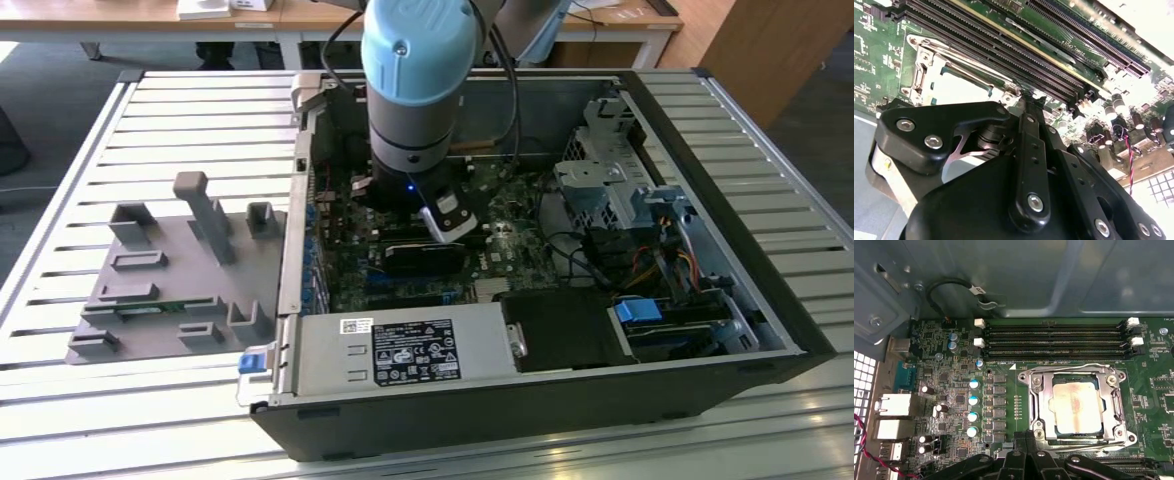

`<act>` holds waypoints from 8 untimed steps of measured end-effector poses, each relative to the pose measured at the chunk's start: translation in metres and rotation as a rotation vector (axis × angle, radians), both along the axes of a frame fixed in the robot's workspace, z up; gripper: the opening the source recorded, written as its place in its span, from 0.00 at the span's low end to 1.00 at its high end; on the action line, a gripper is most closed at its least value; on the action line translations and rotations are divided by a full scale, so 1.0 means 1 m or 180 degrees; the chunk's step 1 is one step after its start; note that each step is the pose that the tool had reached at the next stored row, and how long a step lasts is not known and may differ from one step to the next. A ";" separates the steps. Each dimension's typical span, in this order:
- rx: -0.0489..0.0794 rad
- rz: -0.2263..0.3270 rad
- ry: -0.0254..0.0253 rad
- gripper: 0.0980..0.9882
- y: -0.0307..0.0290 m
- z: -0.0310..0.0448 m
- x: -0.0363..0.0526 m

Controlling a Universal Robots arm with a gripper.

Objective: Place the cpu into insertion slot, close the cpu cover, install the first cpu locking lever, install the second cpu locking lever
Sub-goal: 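Install the second cpu locking lever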

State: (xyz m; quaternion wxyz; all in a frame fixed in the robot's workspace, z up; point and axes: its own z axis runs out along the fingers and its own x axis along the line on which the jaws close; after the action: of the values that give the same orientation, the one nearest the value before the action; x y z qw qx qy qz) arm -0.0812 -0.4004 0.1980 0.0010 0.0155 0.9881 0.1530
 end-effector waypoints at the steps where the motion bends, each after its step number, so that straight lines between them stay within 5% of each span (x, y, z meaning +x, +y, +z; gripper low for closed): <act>1: 0.0000 0.0000 0.0000 0.02 -0.0001 0.0006 0.0000; 8: 0.0000 0.0000 0.0000 0.02 0.0000 0.0062 0.0000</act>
State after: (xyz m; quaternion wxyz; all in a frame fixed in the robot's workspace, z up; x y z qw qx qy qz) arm -0.0812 -0.4004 0.2043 0.0010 0.0155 0.9881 0.1530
